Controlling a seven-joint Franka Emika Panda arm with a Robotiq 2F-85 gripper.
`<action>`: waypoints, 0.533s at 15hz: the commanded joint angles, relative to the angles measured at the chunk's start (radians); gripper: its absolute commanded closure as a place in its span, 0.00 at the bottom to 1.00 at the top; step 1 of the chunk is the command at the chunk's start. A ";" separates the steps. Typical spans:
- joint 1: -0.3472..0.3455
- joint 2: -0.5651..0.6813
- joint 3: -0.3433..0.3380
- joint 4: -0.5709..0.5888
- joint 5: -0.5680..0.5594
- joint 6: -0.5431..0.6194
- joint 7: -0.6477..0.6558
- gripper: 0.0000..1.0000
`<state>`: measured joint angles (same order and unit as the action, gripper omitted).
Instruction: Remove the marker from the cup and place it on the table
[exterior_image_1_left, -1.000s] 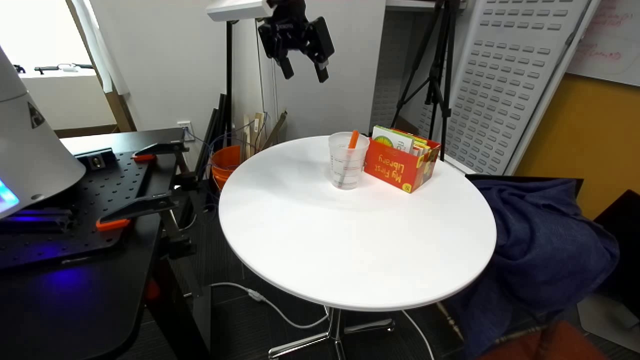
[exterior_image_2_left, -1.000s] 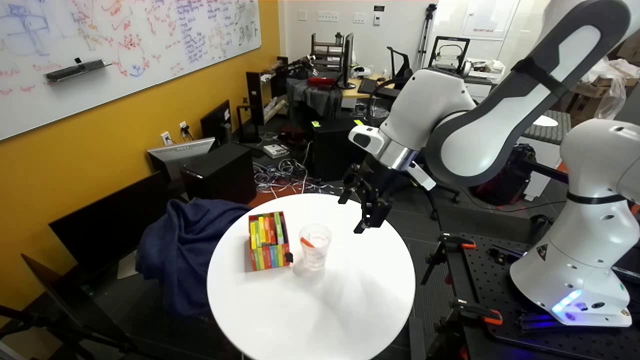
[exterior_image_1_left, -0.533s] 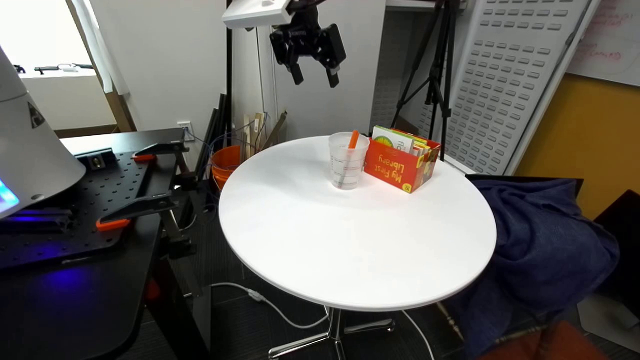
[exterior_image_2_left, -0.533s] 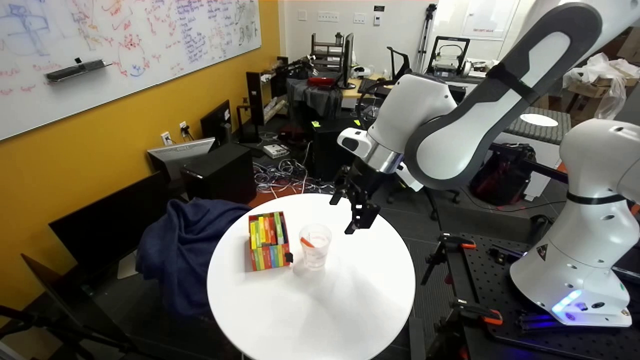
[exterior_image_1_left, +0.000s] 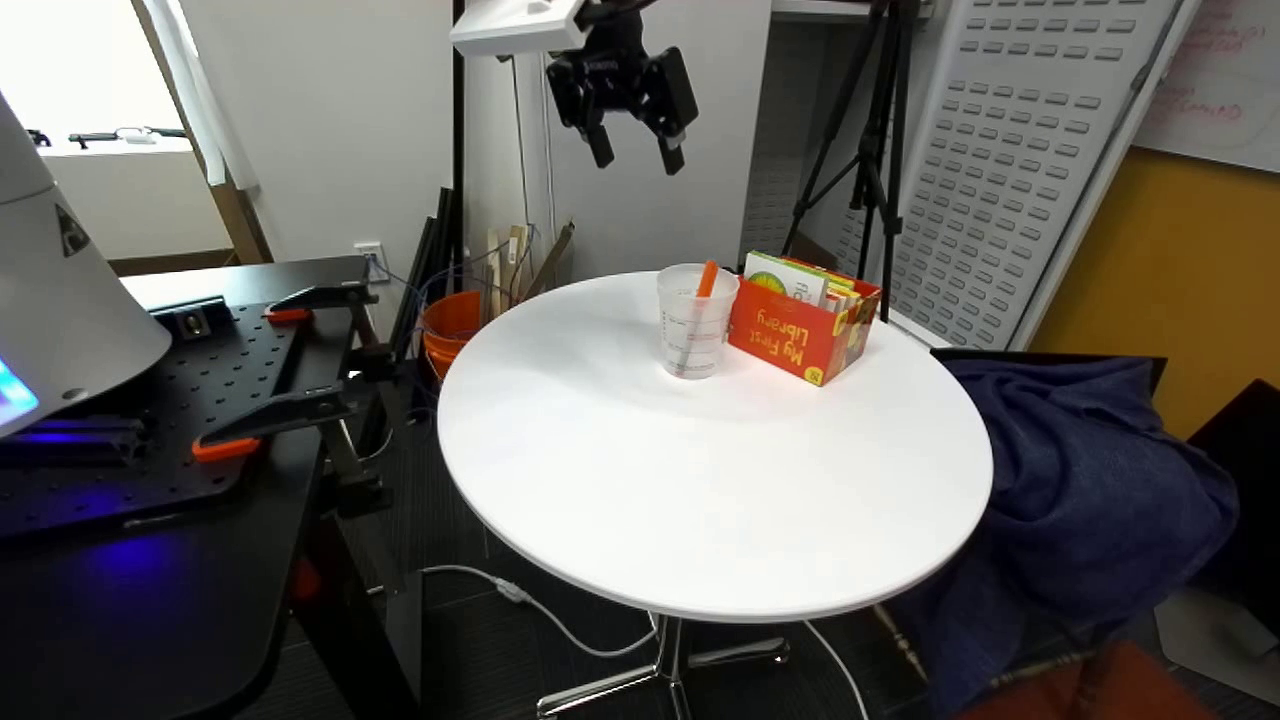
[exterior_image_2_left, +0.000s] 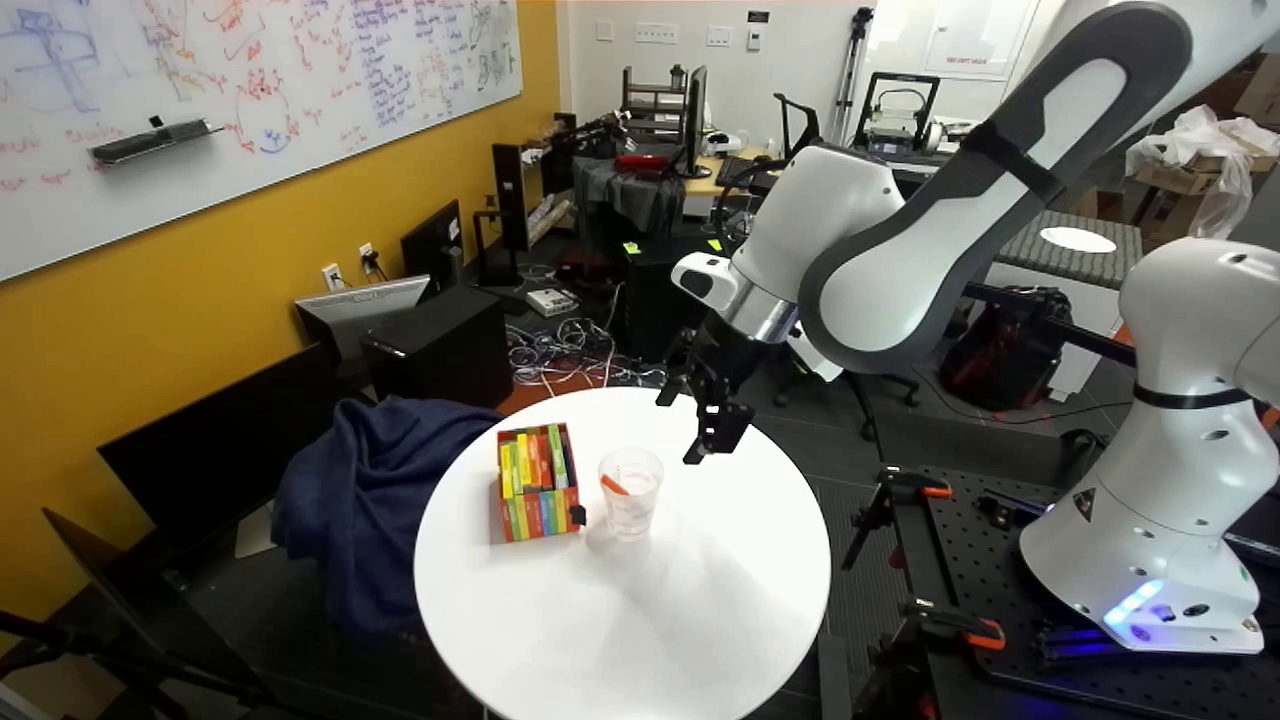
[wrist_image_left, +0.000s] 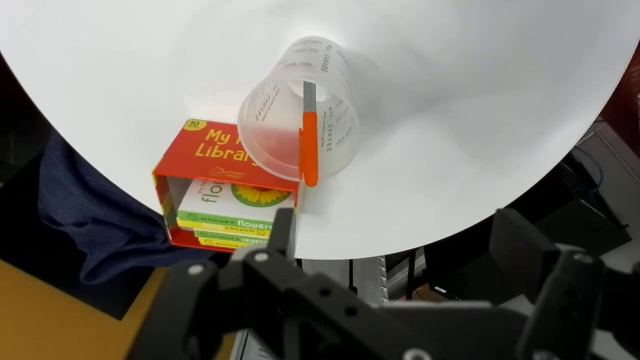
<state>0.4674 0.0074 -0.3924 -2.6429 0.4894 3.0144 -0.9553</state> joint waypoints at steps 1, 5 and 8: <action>-0.003 0.022 0.002 0.041 0.109 -0.005 -0.090 0.00; -0.012 0.068 0.007 0.090 0.246 -0.024 -0.209 0.00; -0.028 0.125 0.025 0.142 0.379 -0.041 -0.330 0.00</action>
<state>0.4649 0.0614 -0.3893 -2.5754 0.7532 3.0066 -1.1696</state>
